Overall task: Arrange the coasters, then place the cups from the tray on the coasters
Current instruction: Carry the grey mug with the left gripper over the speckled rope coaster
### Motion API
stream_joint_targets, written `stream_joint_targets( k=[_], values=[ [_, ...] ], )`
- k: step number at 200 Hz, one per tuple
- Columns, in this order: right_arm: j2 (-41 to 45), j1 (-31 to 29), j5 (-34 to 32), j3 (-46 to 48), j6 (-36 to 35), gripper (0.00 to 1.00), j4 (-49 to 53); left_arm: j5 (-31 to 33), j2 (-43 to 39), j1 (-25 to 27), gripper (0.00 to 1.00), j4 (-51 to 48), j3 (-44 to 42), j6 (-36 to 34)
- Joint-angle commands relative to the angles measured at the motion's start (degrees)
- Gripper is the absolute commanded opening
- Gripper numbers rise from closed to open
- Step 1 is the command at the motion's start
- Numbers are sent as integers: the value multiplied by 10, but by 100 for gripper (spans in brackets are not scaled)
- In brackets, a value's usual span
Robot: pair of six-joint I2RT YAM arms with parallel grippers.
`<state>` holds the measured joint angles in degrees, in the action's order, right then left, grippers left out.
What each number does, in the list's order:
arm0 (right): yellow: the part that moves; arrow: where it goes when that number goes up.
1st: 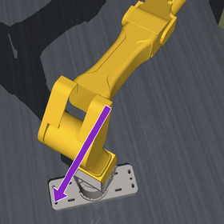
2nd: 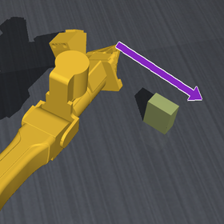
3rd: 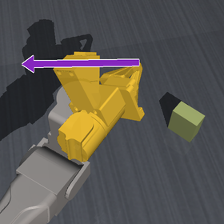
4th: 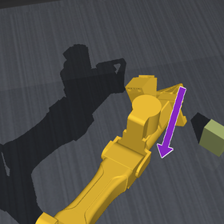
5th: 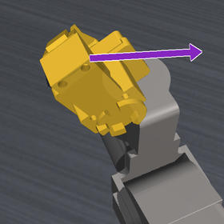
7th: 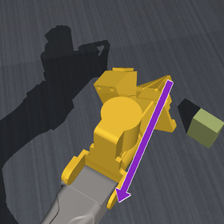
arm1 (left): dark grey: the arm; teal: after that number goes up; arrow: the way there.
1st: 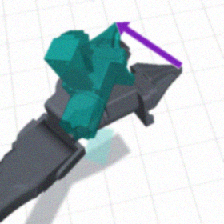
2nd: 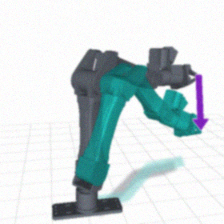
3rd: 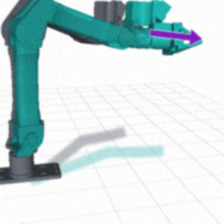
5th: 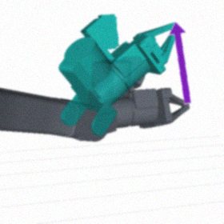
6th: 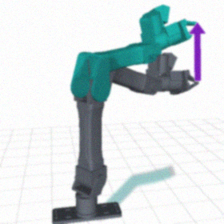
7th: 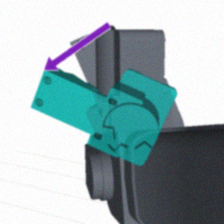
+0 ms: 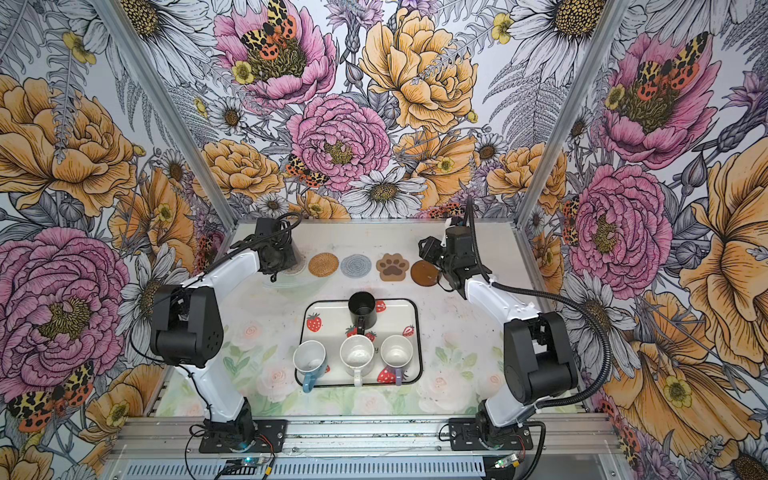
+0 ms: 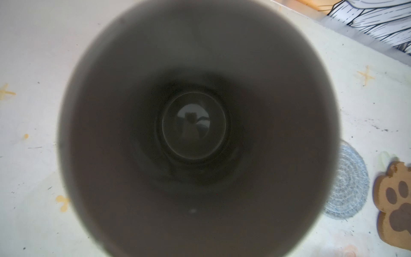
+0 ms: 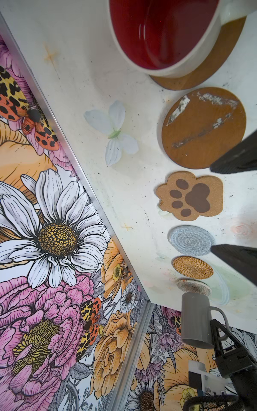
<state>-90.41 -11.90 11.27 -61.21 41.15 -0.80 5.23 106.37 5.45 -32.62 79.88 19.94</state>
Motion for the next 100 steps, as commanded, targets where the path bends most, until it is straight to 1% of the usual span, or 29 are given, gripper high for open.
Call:
stream_joint_targets(
  k=[1,100],
  values=[
    [-2,4,8,-1,3,54,-19,-5,2,-8,0,53,20,-8],
    [-3,3,9,-1,2,53,-19,-1,6,-8,0,53,31,-14]
  ],
)
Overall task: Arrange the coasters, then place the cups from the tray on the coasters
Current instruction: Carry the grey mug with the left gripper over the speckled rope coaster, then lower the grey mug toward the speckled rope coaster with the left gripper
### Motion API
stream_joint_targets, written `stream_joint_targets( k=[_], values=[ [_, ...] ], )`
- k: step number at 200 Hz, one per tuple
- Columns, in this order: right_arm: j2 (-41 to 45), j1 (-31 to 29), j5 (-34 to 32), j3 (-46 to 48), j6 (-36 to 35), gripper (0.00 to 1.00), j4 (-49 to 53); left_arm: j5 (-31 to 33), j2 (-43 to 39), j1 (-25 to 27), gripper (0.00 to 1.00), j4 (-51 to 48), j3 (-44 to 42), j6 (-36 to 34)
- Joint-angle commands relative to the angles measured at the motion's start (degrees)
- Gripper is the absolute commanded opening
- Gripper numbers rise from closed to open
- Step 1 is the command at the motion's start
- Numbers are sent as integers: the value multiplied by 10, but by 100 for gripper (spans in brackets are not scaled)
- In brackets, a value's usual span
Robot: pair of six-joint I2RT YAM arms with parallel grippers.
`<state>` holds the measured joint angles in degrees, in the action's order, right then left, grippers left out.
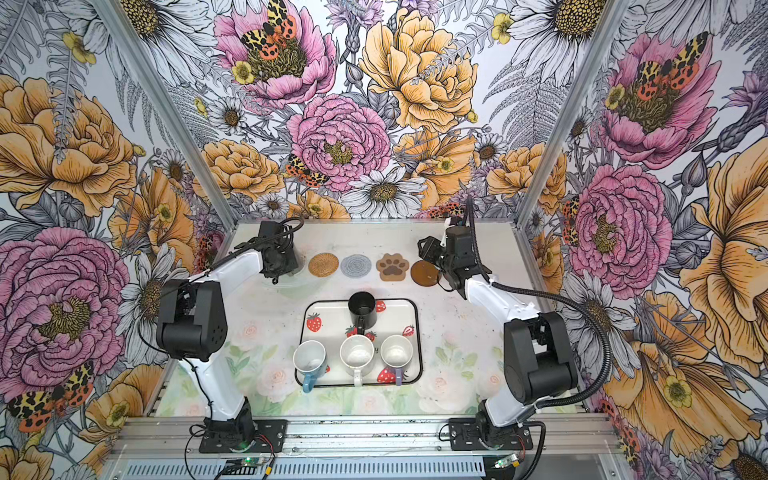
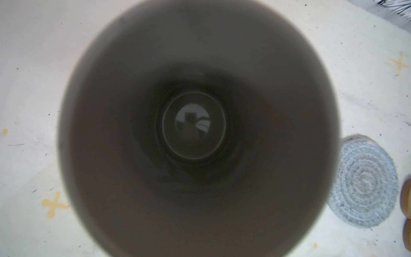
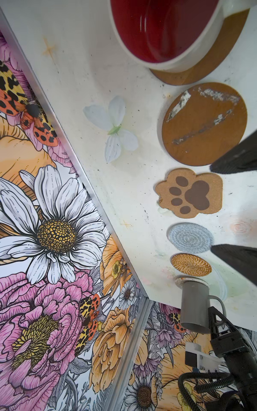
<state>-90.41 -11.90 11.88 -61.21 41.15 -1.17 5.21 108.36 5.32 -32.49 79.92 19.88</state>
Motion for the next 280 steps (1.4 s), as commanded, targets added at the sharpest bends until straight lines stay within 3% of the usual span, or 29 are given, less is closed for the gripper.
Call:
stream_joint_targets(
  k=[1,280],
  values=[
    [-3,3,3,-1,2,53,-16,-2,-13,-6,0,52,31,-14],
    [-16,4,10,-15,0,52,-8,-11,26,-10,0,32,68,-39]
  ],
)
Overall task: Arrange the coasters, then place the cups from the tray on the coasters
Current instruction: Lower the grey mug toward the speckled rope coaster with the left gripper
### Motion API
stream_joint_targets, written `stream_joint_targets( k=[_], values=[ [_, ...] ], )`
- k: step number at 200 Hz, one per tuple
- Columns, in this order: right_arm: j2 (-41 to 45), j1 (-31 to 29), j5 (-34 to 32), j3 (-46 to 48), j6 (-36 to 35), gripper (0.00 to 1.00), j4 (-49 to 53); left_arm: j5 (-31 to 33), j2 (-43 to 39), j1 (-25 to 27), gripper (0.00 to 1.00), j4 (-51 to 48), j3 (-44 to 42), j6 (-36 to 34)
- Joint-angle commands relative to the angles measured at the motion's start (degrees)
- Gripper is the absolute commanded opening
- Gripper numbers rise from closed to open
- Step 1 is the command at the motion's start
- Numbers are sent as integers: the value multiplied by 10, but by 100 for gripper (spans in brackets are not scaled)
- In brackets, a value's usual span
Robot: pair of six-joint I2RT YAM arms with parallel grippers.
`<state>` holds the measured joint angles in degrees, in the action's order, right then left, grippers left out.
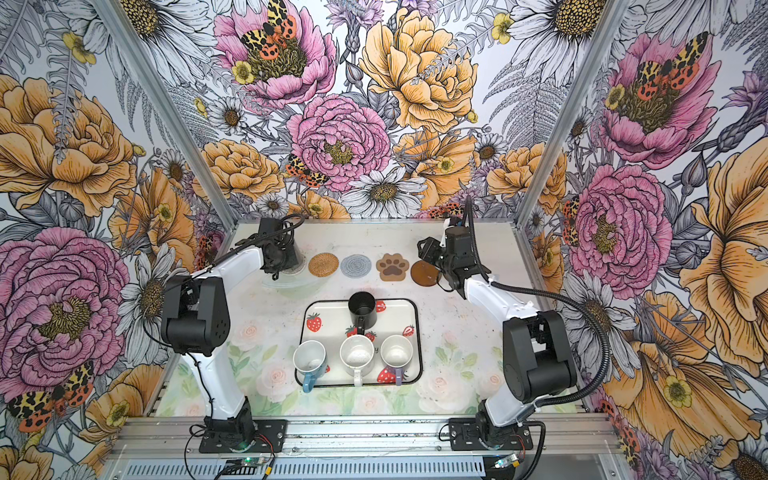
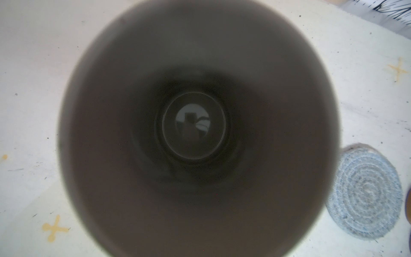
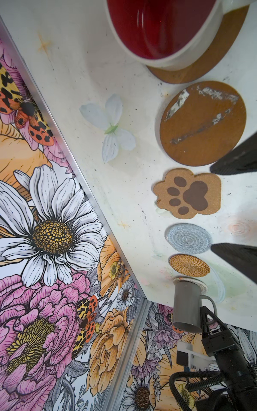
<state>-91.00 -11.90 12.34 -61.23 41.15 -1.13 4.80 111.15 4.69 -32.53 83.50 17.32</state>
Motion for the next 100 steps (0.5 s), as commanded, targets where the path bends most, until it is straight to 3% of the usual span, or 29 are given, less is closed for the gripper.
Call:
stream_joint_targets(
  k=[1,100],
  values=[
    [-10,3,6,-14,0,52,-8,-7,-2,-5,0,32,33,-14],
    [-8,3,8,-13,0,52,-7,30,10,9,0,-13,56,-31]
  ],
)
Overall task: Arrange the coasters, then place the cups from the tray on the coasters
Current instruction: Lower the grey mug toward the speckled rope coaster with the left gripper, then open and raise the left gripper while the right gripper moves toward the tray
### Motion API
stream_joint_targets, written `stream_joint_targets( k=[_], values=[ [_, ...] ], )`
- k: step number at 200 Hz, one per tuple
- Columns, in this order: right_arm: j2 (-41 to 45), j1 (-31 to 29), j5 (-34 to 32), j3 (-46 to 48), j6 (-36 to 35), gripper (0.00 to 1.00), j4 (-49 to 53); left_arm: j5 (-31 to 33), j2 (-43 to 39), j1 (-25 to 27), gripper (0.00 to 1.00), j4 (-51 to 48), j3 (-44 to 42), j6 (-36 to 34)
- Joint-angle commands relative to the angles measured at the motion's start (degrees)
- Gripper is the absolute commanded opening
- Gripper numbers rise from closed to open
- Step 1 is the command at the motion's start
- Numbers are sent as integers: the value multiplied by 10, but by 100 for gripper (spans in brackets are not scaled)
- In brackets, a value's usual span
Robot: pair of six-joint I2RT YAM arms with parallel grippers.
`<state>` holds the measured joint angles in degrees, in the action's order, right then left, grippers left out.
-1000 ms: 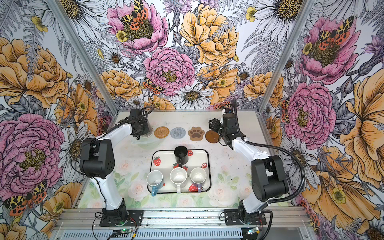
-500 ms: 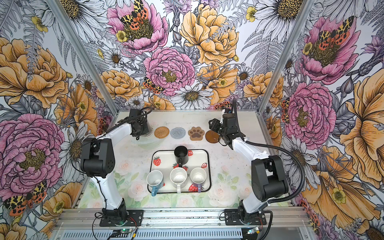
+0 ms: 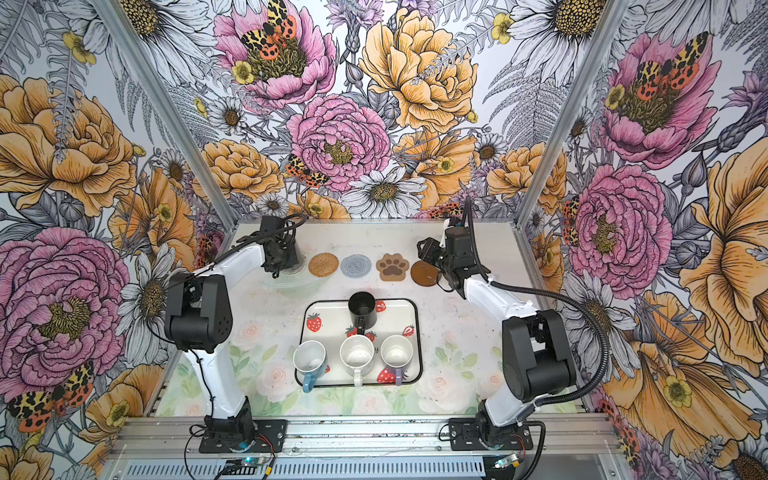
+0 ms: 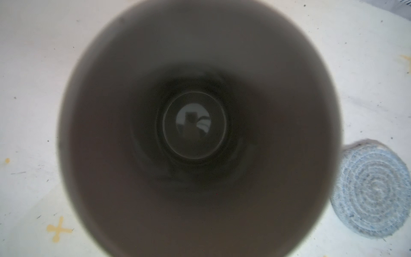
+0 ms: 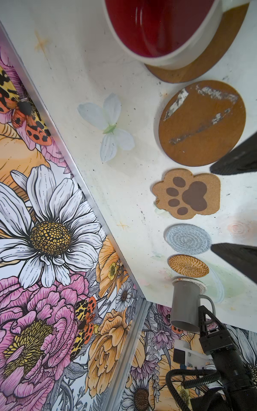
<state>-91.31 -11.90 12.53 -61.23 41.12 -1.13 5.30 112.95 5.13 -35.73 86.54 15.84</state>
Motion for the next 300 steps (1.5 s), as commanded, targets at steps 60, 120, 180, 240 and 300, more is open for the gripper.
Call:
stream_joint_targets(
  k=[60,120,180,240,300],
  values=[
    [-5,3,6,-13,1,52,-6,30,-4,5,0,15,28,-17],
    [-5,3,6,-14,0,52,-7,32,9,5,12,0,42,-16],
    [-5,3,6,-15,-1,52,-6,32,5,5,33,0,41,-16],
    [-3,3,7,-15,-1,51,-5,32,-12,7,49,-1,30,-9],
    [-1,2,9,-14,1,51,-6,47,-81,17,56,2,-10,13]
  ],
)
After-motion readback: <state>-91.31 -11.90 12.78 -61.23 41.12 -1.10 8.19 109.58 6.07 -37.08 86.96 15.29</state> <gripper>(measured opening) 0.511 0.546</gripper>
